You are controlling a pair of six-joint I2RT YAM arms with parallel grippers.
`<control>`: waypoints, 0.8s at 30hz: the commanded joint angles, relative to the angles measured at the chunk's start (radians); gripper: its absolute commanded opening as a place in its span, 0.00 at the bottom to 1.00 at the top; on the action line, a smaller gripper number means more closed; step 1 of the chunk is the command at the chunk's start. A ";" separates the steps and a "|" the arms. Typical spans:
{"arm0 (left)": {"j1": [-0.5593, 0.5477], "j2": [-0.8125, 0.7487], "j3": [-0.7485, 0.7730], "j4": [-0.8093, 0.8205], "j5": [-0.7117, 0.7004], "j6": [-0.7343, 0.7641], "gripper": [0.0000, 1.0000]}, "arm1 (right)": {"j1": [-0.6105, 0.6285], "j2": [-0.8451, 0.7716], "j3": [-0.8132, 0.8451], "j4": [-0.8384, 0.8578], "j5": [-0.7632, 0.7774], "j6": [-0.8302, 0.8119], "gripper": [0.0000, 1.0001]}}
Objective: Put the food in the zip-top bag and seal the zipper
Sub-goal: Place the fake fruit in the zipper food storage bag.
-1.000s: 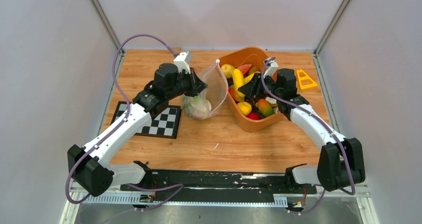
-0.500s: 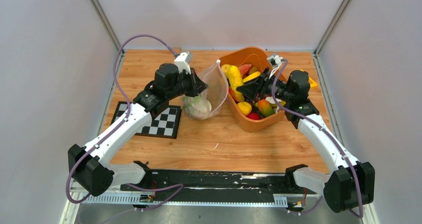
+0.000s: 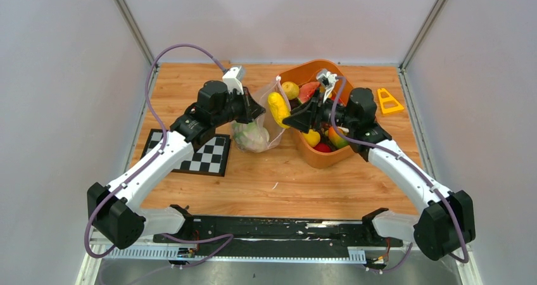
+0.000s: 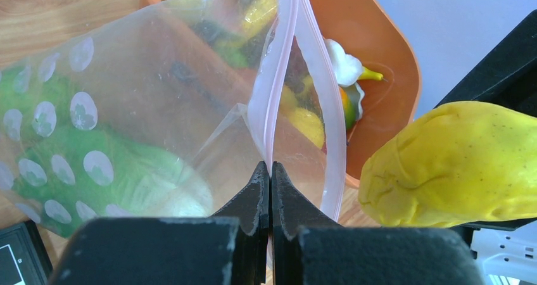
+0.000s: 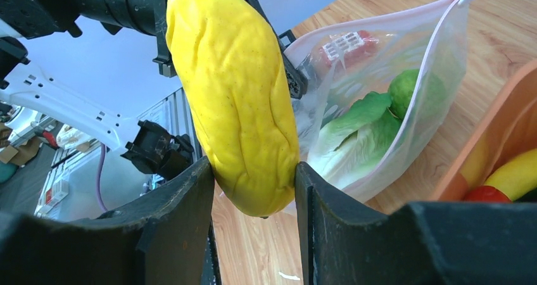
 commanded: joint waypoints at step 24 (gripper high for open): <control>0.004 -0.045 -0.018 0.093 0.011 -0.029 0.00 | 0.177 0.168 0.253 -0.531 0.511 -0.354 0.30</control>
